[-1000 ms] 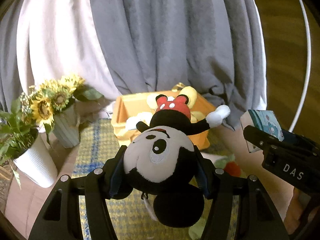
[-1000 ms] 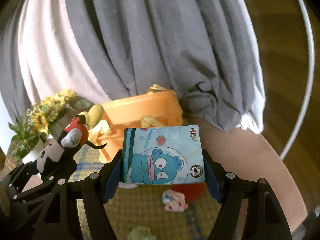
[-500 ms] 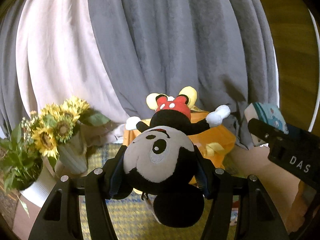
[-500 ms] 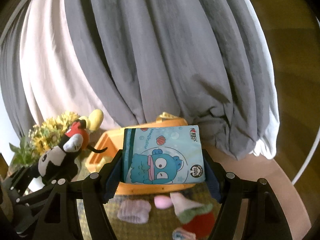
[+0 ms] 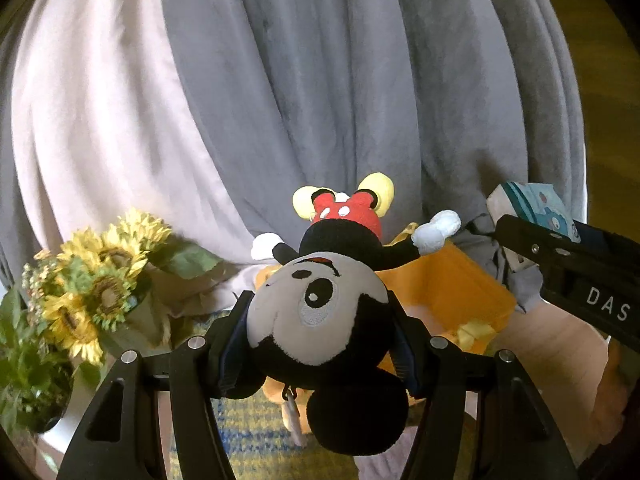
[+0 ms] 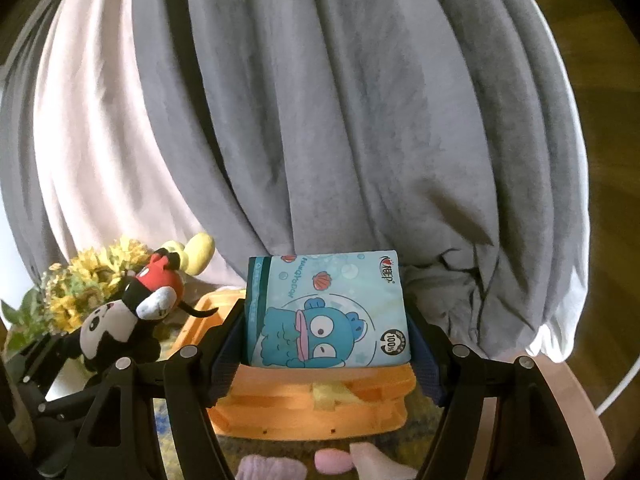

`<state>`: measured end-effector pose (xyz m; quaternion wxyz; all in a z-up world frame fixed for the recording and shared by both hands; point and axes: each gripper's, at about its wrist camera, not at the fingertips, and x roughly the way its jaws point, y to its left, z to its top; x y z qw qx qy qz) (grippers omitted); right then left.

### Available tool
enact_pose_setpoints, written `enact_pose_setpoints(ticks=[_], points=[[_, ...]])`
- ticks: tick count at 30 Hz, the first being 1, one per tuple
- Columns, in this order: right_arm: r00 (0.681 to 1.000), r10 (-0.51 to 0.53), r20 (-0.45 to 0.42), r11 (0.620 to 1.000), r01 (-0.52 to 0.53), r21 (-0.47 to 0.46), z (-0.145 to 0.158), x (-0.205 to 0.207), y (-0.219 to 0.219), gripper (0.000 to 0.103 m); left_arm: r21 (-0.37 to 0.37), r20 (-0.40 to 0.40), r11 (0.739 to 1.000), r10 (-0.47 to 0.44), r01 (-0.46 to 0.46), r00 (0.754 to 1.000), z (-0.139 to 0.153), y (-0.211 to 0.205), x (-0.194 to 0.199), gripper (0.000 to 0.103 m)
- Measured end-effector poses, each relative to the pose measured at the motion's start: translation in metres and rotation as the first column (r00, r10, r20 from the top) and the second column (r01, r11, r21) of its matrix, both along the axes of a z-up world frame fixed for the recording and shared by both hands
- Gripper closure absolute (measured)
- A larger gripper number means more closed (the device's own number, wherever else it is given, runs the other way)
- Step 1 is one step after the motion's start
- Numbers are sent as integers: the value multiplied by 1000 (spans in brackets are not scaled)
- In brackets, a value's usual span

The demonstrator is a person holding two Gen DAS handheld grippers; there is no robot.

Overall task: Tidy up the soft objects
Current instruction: 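Lift Mickey with the left gripper while the right gripper carries the book over the crate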

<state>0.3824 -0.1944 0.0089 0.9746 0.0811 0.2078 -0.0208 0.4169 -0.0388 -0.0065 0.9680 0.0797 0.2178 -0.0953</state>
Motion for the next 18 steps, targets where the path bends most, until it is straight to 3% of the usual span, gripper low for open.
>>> enact_pose_setpoints(ticks=[10,18], points=[[996,0,-94,1000,0,0,-30,67,-8,30,35,-58,999,-35,37,998,-26,-12,64,42],[986,15,-167,1000,-17,-8,-56,100,-12,30,87,-115,995,-43,53,992,-52,-22,92,42]])
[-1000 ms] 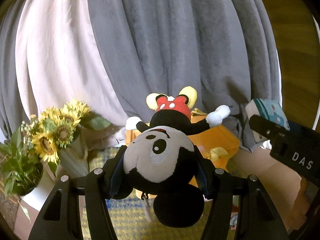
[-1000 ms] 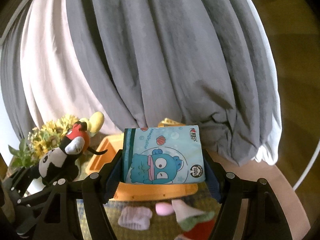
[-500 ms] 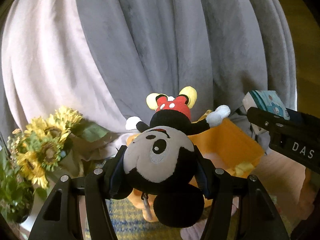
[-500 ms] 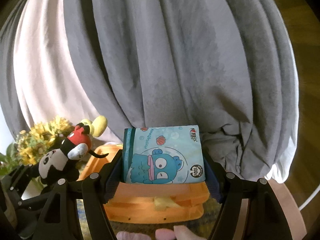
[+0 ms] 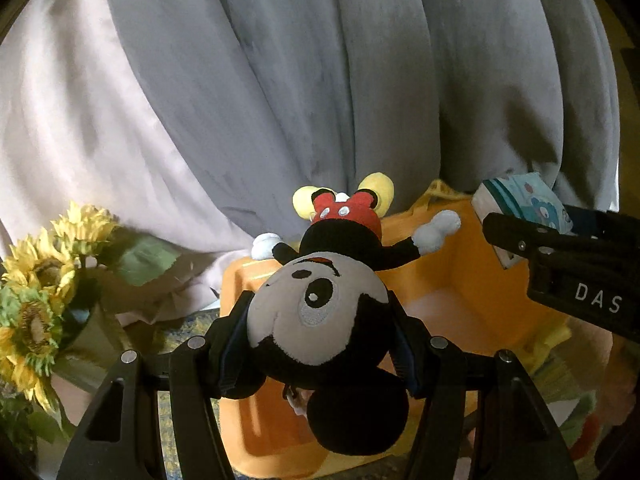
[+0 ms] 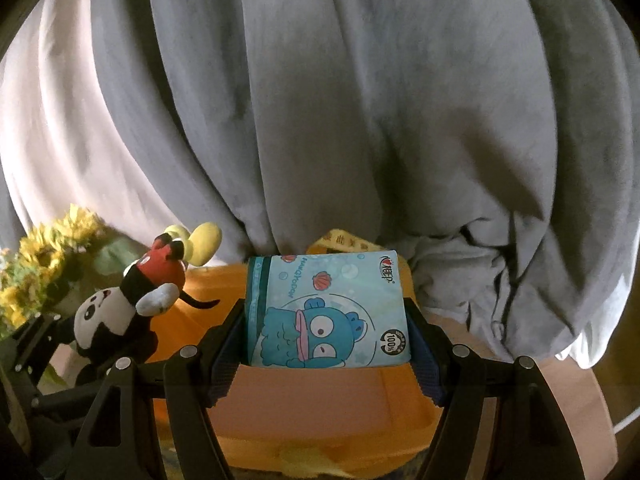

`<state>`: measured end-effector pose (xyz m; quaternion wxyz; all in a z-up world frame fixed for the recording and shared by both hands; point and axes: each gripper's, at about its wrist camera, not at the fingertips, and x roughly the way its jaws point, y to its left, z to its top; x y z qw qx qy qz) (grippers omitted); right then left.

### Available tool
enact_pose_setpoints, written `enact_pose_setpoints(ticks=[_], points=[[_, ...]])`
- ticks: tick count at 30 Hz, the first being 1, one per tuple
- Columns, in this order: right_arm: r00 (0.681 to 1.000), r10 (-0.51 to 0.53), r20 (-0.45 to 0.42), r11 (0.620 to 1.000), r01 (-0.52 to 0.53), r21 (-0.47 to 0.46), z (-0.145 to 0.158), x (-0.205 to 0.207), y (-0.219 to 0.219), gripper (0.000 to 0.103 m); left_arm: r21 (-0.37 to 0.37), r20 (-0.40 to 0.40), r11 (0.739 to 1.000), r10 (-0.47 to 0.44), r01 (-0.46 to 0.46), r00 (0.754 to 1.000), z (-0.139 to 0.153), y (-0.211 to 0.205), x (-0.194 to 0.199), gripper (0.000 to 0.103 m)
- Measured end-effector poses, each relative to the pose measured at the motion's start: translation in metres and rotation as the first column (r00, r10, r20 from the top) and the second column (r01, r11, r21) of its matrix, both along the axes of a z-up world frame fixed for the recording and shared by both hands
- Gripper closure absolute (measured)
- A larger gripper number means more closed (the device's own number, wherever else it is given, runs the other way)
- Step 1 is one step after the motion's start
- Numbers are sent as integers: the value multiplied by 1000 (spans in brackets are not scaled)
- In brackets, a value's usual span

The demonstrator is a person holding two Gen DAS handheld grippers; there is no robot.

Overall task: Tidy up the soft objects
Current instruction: 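Lift Mickey with the left gripper while the right gripper carries the book over the crate, then open both grippers to drop Mickey and the blue book into the crate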

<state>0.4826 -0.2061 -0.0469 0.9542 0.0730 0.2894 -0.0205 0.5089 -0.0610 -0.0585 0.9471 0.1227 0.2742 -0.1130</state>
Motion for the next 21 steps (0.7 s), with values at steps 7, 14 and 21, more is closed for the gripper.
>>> enact_pose_setpoints(ticks=[7,14,21], points=[[998,22,-62,1000,-22,-2,-20,21,1,30,18,-53,1000,24,-23,998,-21,0,17,39],[996,6,-86,1000,-5,13,-29,32,-4,18,9,-37,999,53,-53,998,-21,2,19,27],[998,-27,-59,1000,28,3,-18,21,-10,18,-33,6,996,77,-77,997,-1,8,1,19]])
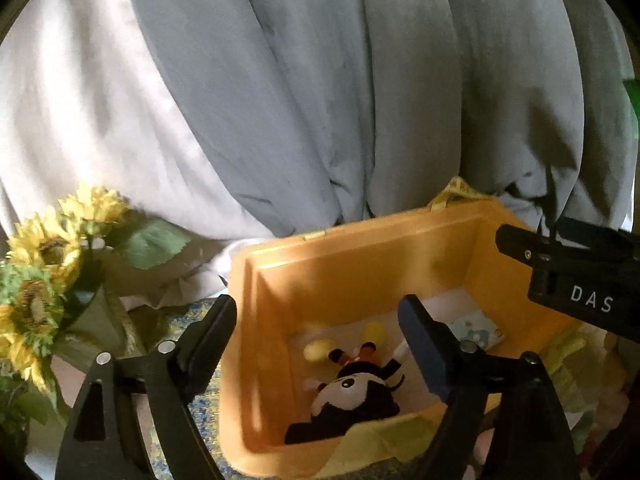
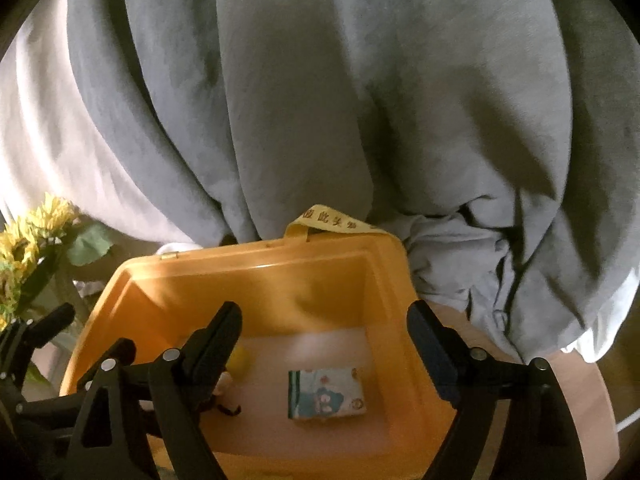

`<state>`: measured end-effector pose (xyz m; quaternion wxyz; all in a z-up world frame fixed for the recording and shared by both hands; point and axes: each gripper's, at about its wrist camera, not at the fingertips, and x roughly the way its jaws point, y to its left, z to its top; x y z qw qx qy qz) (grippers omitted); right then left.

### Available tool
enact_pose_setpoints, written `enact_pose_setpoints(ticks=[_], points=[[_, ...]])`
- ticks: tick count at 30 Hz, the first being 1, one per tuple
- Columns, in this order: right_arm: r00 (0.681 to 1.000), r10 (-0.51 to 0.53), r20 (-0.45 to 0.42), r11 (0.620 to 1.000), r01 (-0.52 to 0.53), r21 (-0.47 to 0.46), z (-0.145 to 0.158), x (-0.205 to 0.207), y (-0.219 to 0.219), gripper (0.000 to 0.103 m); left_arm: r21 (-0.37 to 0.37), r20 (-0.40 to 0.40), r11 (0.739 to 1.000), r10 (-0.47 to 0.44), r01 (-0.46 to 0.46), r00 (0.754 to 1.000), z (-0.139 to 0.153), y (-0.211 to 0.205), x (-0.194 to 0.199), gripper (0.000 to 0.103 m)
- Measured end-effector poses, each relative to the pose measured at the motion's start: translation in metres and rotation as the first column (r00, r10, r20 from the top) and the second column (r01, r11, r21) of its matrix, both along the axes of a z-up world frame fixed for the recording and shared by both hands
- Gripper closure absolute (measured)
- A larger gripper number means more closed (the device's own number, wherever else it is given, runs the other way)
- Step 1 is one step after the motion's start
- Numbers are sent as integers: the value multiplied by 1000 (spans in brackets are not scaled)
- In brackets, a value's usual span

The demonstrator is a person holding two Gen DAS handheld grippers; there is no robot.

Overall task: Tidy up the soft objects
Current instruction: 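Open both grippers to drop Mickey and the blue book into the crate, then move both tools back toward the remaining toys on the runner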

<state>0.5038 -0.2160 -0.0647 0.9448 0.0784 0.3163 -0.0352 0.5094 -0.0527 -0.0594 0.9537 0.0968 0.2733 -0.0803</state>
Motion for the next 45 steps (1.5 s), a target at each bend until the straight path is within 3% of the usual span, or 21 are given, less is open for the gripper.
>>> enact_pose_setpoints(ticks=[7,11,20,36,45], points=[[999,-9,53,1000,9,-3,24,-33,0,18,-34,77,999,25,-22,997,29,10,-34,12],[995,-23,93,1000,24,-13,40,-57,1,10,-44,113,999,30,-25,993,42,15,-57,8],[988,-60,141,997,65,-30,66,-115,4,8,-55,192,998,31,-21,981,65,26,-119,0],[977,-130,167,990,138,-37,82,-208,16,7,-84,187,994,-50,67,981,68,44,-192,0],[974,-163,159,983,175,-61,75,-251,16,7,-93,125,992,-75,87,989,52,36,-222,0]])
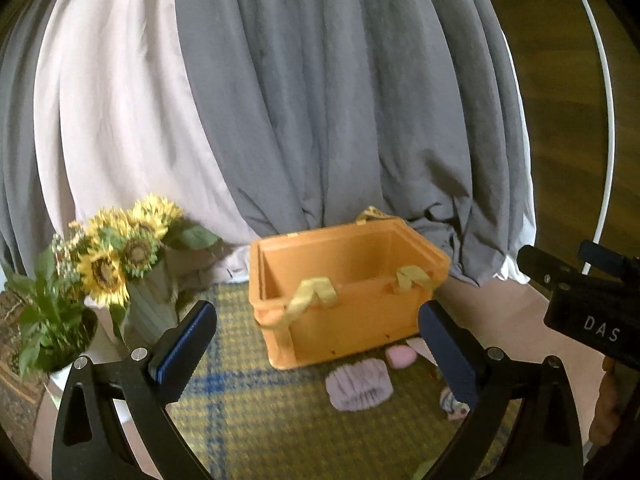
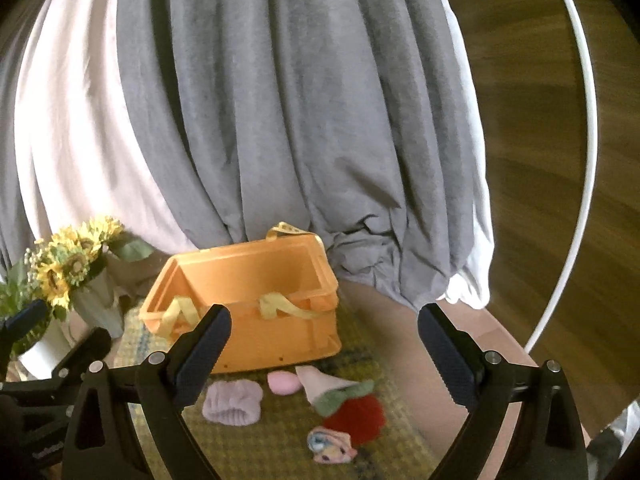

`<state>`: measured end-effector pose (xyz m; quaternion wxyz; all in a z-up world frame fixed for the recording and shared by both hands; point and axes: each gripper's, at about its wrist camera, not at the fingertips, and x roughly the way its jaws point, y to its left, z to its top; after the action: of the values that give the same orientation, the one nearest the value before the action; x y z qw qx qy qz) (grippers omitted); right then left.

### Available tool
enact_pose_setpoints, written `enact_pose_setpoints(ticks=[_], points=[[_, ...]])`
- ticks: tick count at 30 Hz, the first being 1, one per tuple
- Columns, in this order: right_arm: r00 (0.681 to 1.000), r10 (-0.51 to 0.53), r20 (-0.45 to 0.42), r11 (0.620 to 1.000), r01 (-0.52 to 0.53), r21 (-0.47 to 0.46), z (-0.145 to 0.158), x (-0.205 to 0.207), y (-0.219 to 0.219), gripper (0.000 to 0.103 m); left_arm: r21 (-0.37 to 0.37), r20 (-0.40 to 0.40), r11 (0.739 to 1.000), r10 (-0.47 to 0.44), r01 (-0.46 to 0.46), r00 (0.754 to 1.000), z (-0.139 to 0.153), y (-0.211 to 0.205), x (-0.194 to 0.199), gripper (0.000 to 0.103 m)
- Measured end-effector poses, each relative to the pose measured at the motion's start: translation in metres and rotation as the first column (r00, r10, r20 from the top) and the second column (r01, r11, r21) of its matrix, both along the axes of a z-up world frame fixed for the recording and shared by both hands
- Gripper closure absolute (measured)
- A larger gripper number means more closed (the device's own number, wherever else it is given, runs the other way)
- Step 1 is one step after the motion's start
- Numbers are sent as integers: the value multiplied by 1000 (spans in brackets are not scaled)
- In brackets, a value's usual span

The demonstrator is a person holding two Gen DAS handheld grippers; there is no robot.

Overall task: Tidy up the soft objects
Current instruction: 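Move both tools back toward the remaining toys on the runner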

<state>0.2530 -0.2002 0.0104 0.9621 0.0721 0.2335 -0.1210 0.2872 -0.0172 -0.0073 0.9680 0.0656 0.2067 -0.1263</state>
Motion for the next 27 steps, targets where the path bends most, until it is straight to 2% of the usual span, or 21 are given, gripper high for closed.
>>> enact_pose_setpoints(ticks=[7,12,21,27], points=[[998,69,-11,997,-70,-14,-9,-13,-15,7,13,-36,997,79,-79,996,-17,-18,-26,0],[985,165,-57,986,-167,-27,-24,-17,-27,7,40,-72,991,133,-130,988,-37,-37,-46,0],[938,332,-100,943,-332,12,-56,-23,-45,8,57,-106,970,243,-238,964,-68,-65,-77,0],[891,441,-108,897,-440,37,-73,-24,-51,11,70,-149,948,317,-310,937,-89,-78,-89,1]])
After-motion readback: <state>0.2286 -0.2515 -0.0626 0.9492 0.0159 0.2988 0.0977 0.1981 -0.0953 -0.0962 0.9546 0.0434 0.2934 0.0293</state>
